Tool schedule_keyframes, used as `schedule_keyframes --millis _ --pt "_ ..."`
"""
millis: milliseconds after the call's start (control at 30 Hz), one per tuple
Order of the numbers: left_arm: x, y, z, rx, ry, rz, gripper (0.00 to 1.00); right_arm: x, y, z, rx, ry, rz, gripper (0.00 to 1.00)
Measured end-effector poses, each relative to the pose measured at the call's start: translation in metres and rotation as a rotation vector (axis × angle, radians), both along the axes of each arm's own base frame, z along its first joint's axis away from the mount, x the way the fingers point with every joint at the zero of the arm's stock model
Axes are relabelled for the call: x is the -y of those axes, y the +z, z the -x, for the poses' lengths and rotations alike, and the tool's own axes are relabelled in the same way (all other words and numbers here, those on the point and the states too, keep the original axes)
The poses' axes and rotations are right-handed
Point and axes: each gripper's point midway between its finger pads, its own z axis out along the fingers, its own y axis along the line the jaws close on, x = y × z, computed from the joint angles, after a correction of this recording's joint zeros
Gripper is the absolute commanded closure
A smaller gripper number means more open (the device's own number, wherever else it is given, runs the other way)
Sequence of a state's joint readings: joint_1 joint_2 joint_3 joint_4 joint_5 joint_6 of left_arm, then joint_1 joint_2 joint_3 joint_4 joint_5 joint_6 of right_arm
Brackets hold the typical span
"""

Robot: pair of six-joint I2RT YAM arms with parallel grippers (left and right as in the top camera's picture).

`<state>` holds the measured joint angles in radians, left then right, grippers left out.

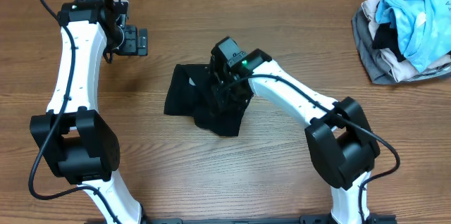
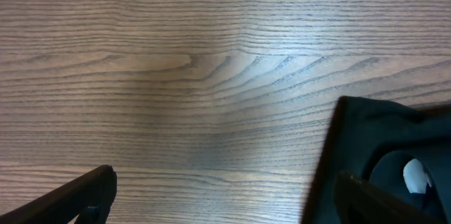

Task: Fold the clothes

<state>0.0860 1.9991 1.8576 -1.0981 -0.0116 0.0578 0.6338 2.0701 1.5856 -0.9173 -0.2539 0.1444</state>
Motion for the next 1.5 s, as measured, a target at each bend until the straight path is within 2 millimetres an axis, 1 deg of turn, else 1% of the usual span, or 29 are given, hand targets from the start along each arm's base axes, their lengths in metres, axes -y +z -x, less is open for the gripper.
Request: schedule_keyframes --millis 67,167,333,400,467,633,733,833,1000,1033,1067,1100,1167,1200,1300,1367,1400,1433,1500 --pt "0.0 0.0 0.0 0.0 0.0 0.0 0.0 0.004 -0.009 -0.004 0.007 0.003 0.007 0.96" --pt "0.0 0.0 0.0 0.0 0.0 0.0 0.0 0.01 -0.017 -0.012 0.005 -0.009 0.008 0.96" --pt "0.0 0.0 0.0 -0.001 0.0 0.0 0.0 0.033 -0.025 -0.029 -0.022 -0.07 -0.002 0.96" --pt "0.0 0.0 0.0 -0.001 0.0 0.0 0.0 0.047 -0.03 -0.038 -0.029 -0.104 0.007 0.96" --pt "0.0 0.0 0.0 -0.001 0.0 0.0 0.0 0.069 -0.037 -0.046 -0.06 -0.152 0.017 0.96" --pt "0.0 0.0 0.0 -0.002 0.0 0.001 0.0 0.115 -0.038 -0.059 -0.095 -0.239 0.026 0.96" --pt "0.002 0.0 0.001 -0.003 -0.003 0.009 0.0 0.139 -0.038 -0.065 -0.112 -0.286 0.026 0.96" --pt "0.005 0.0 0.0 -0.002 -0.009 0.026 0.0 0.154 -0.038 -0.068 -0.118 -0.308 0.029 0.96" --pt "0.007 0.0 0.0 -0.001 -0.014 0.04 0.0 0.164 -0.038 -0.071 -0.113 -0.312 0.04 0.96" --pt "0.008 0.0 0.0 -0.001 -0.014 0.042 0.0 0.169 -0.037 -0.071 -0.118 -0.32 0.044 0.96" --pt "0.008 0.0 0.0 0.0 -0.015 0.043 0.0 0.181 -0.036 -0.072 -0.13 -0.346 0.05 0.96" --pt "0.008 0.0 0.0 0.0 -0.015 0.044 0.0 0.183 -0.036 -0.073 -0.132 -0.352 0.051 0.96" --pt "0.008 0.0 0.0 0.0 -0.015 0.044 0.0 0.207 -0.033 -0.074 -0.169 -0.396 0.06 0.96" --pt "0.008 0.0 0.0 0.0 -0.015 0.045 0.0 0.223 -0.03 -0.074 -0.188 -0.427 0.066 0.93" --pt "0.009 0.0 0.0 0.0 -0.016 0.048 0.0 0.262 -0.017 -0.078 -0.209 -0.494 0.09 0.77" --pt "0.009 0.0 0.0 0.002 -0.018 0.051 0.0 0.282 0.002 -0.084 -0.197 -0.524 0.101 0.62" --pt "0.01 0.0 0.0 0.003 -0.019 0.054 0.0 0.286 0.016 -0.089 -0.184 -0.53 0.103 0.54" --pt "0.01 0.0 -0.001 0.004 -0.019 0.057 0.0 0.287 0.025 -0.094 -0.162 -0.523 0.102 0.49" --pt "0.011 0.0 -0.001 0.005 -0.021 0.06 0.0 0.28 0.05 -0.102 -0.119 -0.503 0.096 0.38"
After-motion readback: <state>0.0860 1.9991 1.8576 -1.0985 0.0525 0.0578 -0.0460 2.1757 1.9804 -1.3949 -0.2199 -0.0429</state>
